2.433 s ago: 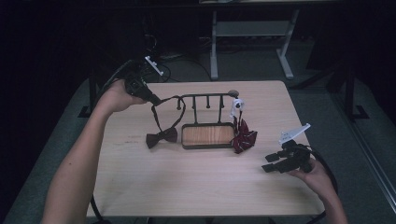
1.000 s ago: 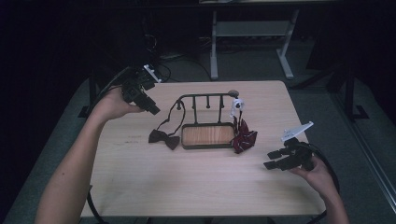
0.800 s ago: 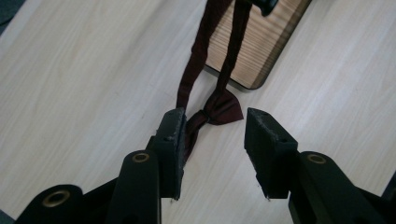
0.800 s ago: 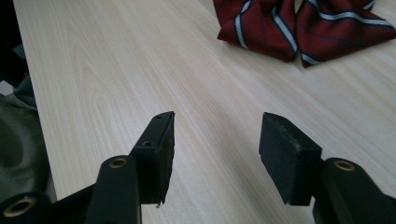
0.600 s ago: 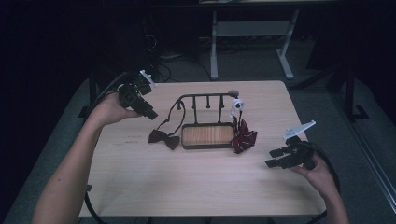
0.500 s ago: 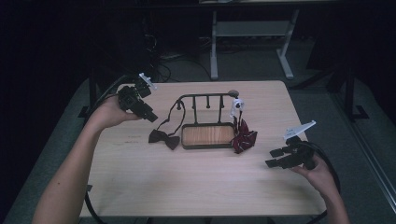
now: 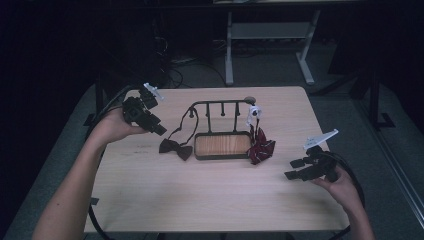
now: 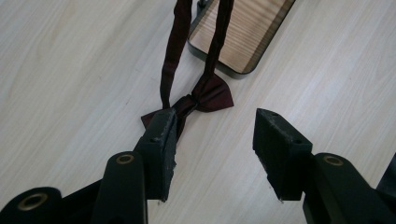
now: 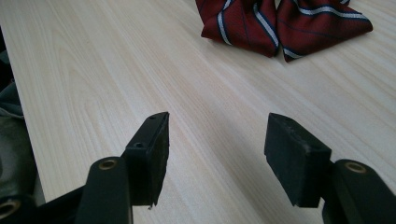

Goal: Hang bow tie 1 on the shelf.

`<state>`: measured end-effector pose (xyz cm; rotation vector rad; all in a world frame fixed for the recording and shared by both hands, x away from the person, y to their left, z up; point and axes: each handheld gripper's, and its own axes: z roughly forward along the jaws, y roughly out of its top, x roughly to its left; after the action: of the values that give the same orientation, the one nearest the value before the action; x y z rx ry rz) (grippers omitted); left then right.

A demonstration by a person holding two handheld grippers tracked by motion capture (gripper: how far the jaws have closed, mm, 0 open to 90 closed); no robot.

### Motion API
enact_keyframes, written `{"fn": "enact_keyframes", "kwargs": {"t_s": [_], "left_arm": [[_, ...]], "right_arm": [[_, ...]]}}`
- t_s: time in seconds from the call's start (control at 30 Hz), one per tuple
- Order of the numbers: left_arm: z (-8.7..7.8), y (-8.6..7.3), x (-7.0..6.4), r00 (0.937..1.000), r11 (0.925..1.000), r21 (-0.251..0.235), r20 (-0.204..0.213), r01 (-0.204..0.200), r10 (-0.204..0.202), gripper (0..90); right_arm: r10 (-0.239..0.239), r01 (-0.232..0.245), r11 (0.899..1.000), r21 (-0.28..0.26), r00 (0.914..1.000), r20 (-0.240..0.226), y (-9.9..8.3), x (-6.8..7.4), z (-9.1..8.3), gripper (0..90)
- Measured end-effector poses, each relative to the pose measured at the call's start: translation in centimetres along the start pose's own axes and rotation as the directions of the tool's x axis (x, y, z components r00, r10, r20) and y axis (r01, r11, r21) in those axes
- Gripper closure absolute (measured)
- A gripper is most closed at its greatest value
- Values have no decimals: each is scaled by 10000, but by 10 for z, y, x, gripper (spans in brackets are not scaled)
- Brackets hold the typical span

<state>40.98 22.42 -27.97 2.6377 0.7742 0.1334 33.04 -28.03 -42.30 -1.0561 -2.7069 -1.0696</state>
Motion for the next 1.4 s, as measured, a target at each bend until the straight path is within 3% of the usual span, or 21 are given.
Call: {"fn": "enact_keyframes", "kwargs": {"t_s": [0.2,0.53,1.0,1.4], "left_arm": [[2,-6,-1,9999,9998,-74,-32,162,-163,463],[5,-15,-4,9999,9998,-178,-66,78,-80,409],[15,-26,-16,9999,9990,-445,123,-77,82,382],[20,-35,-21,10000,9989,-462,28,-69,71,378]], "right_arm": [[-41,41,10000,-2,10000,29,0,1,0,394],[-57,57,10000,-49,10000,62,1,1,-1,389],[10,-8,9999,-105,9999,160,0,3,-3,379],[47,-45,9999,-111,9999,167,-1,1,-4,374]]}}
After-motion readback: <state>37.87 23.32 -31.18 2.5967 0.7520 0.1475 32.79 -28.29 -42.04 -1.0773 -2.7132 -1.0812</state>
